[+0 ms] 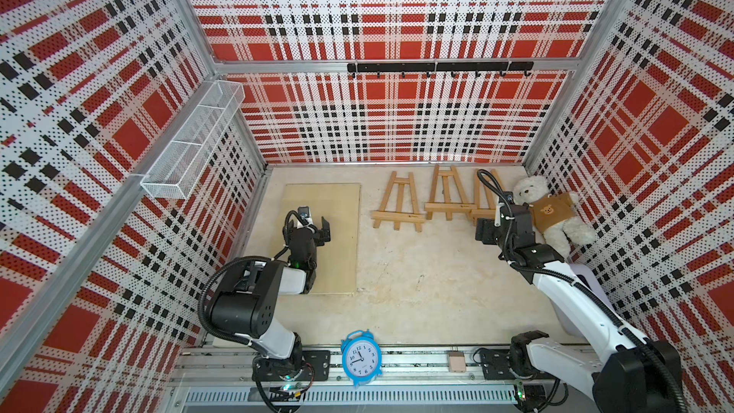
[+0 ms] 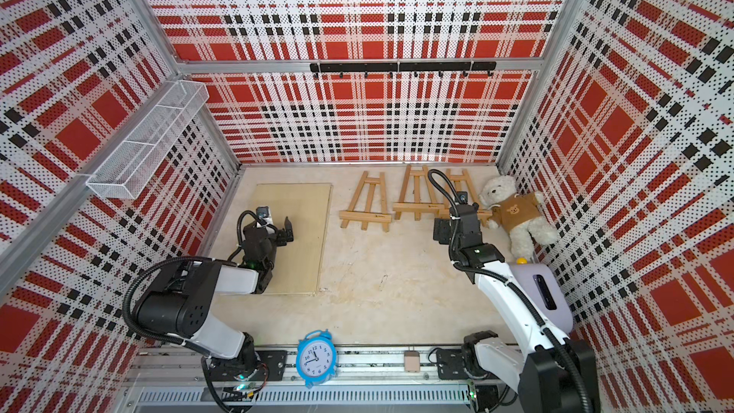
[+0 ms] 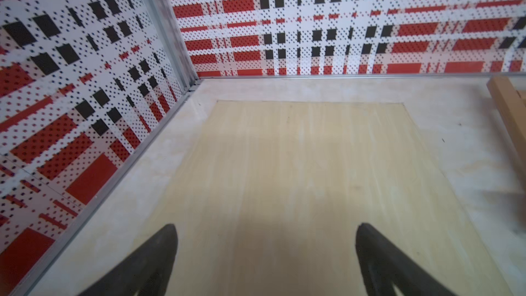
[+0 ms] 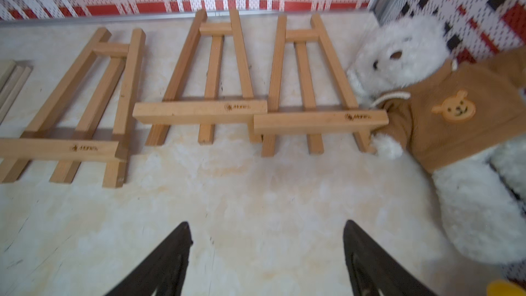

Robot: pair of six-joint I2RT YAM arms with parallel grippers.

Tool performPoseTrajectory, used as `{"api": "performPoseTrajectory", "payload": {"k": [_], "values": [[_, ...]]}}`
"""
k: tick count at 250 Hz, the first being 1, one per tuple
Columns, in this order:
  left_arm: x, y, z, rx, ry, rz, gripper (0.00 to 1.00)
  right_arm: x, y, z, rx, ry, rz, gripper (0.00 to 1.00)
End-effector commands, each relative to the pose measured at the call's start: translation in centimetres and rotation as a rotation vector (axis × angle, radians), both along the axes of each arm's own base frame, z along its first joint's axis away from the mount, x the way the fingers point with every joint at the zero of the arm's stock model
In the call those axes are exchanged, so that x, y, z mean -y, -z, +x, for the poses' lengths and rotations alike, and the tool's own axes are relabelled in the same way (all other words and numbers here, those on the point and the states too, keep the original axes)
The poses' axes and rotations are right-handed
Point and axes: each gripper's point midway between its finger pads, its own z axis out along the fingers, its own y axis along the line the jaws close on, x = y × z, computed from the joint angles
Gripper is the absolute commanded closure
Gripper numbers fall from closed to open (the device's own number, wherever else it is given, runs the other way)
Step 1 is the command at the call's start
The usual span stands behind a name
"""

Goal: Disassemble the easel
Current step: Reset both arms

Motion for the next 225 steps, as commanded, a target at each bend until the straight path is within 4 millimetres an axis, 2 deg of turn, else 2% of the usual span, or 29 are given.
{"api": "performPoseTrajectory", "payload": {"k": [1,20,44,77,125,150,170,187,208,225], "values": [[0.3,-0.6,0.0,0.025,0.01,0.02,0.01,1.7,-1.4,1.7,0.225,0.005,-0.076,0.14],[0.3,-0.6,0.0,0.022,0.01,0.019,0.01,2.7,-0.8,2.1,0.301,0.031,-0.051,0.14],[0.4,-0.6,0.0,0.022,0.012,0.02,0.0,3.6,0.8,3.0,0.303,0.053,-0.037,0.14],[0.4,-0.6,0.0,0.023,0.011,0.02,0.01,3.3,2.7,4.2,0.341,0.016,-0.079,0.14],[0.4,-0.6,0.0,0.023,0.011,0.019,0.01,4.0,5.6,4.3,0.404,0.02,-0.057,0.14],[0.4,-0.6,0.0,0.023,0.011,0.02,0.01,4.2,6.5,4.3,0.347,0.026,-0.05,0.14],[0.3,-0.6,0.0,0.023,0.009,0.02,0.01,4.2,6.7,5.8,0.321,0.0,-0.011,0.12],[0.4,-0.6,0.0,0.022,0.012,0.021,0.01,4.1,7.1,5.6,0.292,-0.003,-0.008,0.12],[0.4,-0.5,0.0,0.019,0.011,0.021,0.01,4.1,7.1,5.8,0.29,-0.005,-0.007,0.04],[0.4,-0.6,0.1,0.021,0.011,0.021,0.0,4.1,7.0,5.9,0.307,-0.01,-0.009,0.03]]}}
